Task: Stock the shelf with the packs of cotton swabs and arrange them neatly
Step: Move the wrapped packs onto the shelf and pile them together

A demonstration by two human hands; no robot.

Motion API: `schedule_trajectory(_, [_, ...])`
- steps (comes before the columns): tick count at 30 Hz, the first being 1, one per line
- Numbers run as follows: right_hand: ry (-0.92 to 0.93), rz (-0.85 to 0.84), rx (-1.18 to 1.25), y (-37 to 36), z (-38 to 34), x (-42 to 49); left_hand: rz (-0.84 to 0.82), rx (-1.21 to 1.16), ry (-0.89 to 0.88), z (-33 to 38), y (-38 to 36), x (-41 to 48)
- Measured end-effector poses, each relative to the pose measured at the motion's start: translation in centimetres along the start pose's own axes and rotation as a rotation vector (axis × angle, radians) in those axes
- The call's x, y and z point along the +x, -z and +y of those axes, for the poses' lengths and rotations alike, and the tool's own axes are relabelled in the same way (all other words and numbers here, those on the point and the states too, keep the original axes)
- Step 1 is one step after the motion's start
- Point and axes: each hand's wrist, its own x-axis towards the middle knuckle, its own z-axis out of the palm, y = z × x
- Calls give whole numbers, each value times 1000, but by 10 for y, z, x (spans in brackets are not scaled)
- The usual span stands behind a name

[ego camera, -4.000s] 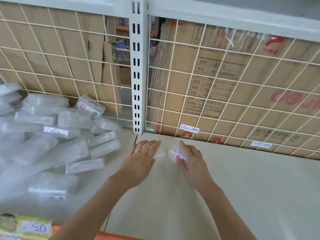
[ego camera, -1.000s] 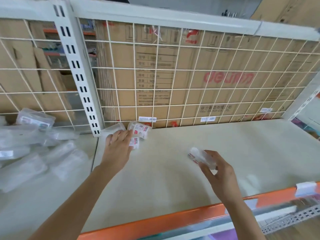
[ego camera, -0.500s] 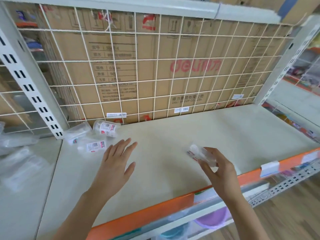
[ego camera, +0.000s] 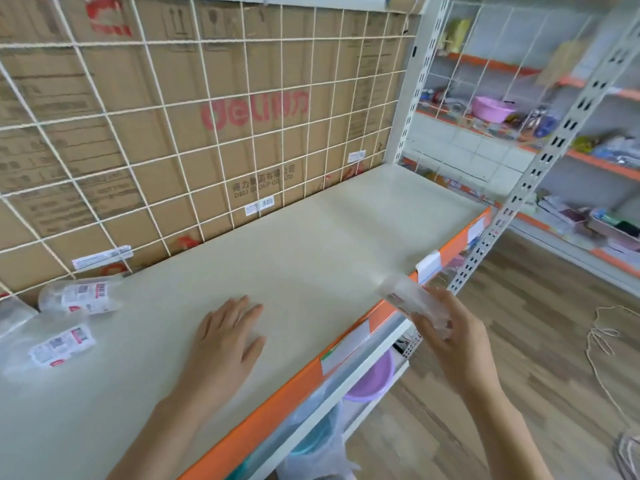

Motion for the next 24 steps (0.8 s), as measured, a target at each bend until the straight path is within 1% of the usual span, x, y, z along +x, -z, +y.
schedule_trajectory(5, [-35,96,-18,19,19,9,28,-29,-101,28,-2,36])
schedule_trajectory(10, [-39,150,-22,34,41,44,70,-23,-174,57,-7,85])
schedule_trajectory(16, [-27,136,-19,55,79,119,85,-29,-171,103,-24,150])
schedule_trajectory(20, [10,77,-14,65,101,179,110,-33,-138,135,-38,193])
schedule_trajectory(24, [41,29,-152,68,125,239,136,-15,-118,168,-58,234])
